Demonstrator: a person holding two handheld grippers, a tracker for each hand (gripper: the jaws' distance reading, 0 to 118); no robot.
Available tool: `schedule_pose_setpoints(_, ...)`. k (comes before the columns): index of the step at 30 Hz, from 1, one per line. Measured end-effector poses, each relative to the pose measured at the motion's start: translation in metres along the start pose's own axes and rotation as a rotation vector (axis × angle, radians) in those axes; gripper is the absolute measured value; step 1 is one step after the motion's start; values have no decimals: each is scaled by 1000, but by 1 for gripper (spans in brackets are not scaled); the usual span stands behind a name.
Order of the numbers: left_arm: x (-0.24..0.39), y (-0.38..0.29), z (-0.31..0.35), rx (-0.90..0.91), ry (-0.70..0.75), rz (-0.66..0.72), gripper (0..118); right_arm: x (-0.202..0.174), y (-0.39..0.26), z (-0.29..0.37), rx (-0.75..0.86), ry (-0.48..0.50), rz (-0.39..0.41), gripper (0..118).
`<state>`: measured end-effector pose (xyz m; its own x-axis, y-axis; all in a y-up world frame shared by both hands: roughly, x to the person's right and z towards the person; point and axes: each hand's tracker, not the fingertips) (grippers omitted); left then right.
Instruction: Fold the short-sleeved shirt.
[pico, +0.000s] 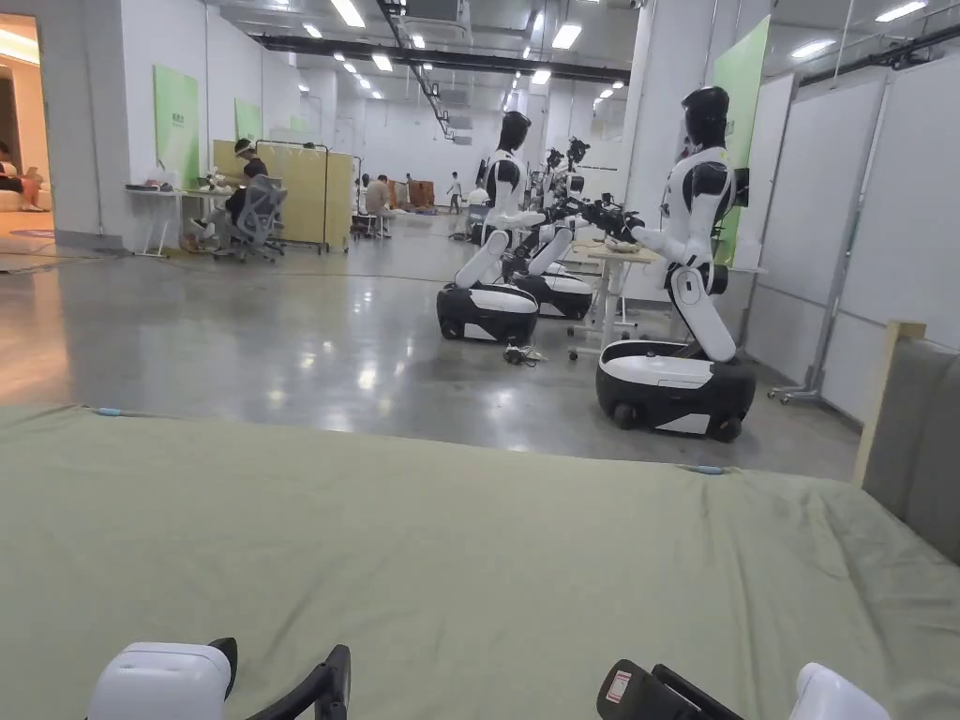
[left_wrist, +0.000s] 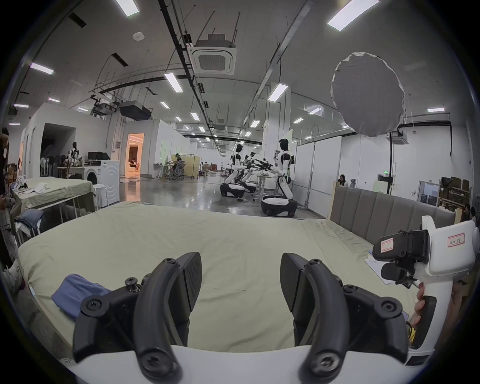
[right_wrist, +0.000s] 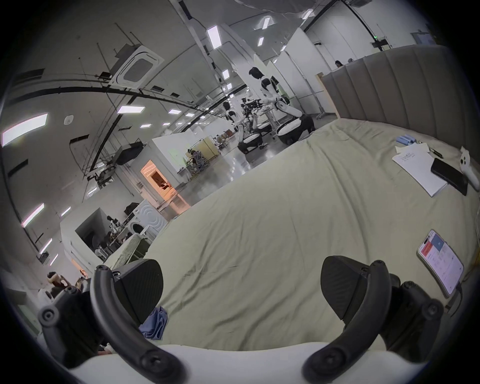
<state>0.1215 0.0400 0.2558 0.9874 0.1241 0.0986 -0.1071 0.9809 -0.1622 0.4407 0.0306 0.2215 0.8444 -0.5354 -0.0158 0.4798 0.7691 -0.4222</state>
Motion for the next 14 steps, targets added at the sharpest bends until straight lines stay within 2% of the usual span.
schedule_pose_setpoints(5, 3, 0, 0, -1, -5, -14, 62, -3, -2, -2, 6, -23, 21, 118)
schedule_pose_setpoints(9, 5, -1, 1, -2, -8, -18, 62, 1, -5, -4, 2, -5, 34, 118)
schedule_pose_setpoints(12, 5, -1, 1, -3, -10, -21, 62, 1, -9, -5, 52, -60, 18, 118)
schedule_pose_setpoints(14, 6, -1, 1, -5, -10, -19, 62, 3, -8, -5, 57, -55, 9, 118)
